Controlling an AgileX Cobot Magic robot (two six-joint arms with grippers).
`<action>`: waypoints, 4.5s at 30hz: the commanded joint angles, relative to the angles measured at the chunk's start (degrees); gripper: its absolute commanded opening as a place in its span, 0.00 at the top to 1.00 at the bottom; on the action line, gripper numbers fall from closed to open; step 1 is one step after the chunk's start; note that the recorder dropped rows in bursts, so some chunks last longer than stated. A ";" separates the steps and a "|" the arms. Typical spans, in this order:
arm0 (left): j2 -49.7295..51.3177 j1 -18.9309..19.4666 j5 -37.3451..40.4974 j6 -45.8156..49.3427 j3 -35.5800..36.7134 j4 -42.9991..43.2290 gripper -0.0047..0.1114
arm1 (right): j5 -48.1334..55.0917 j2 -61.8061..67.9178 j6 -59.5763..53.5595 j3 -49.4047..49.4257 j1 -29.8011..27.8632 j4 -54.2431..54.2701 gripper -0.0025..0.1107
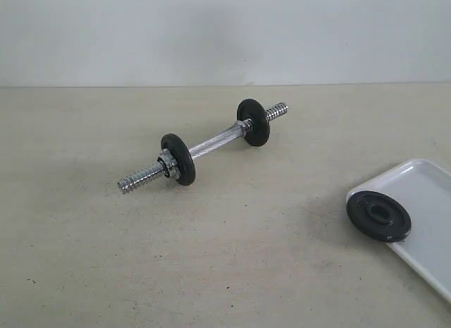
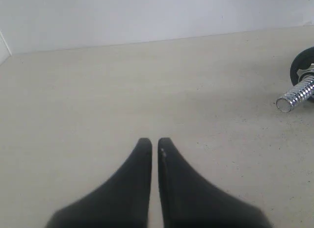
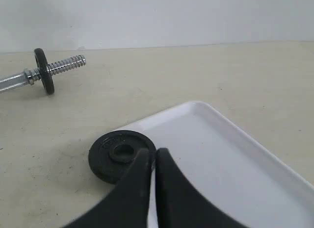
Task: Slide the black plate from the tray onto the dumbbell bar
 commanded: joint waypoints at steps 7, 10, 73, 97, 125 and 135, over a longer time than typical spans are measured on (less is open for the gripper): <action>-0.20 0.18 -0.13 -0.52 0.13 0.07 0.92 | -0.47 -0.29 0.00 0.00 -0.16 -0.05 0.97; -0.20 0.18 -0.13 -0.52 0.13 0.07 0.92 | -0.47 -0.29 0.00 0.00 -0.16 -0.05 0.97; -0.20 0.18 -89.02 16.33 -6.04 -38.94 0.92 | -88.91 -0.29 -20.13 -8.85 -0.05 34.18 0.97; 30.28 0.18 -82.89 2.15 -37.00 3.76 0.92 | -71.23 18.67 -6.45 -35.63 -0.05 2.68 0.97; 50.52 0.18 12.42 -27.71 -53.24 17.99 0.92 | 9.59 49.00 -18.33 -55.27 -0.05 3.81 0.97; 50.52 0.18 8.59 -27.71 -53.24 17.99 0.92 | 10.15 49.00 -18.33 -55.27 -0.05 3.81 0.97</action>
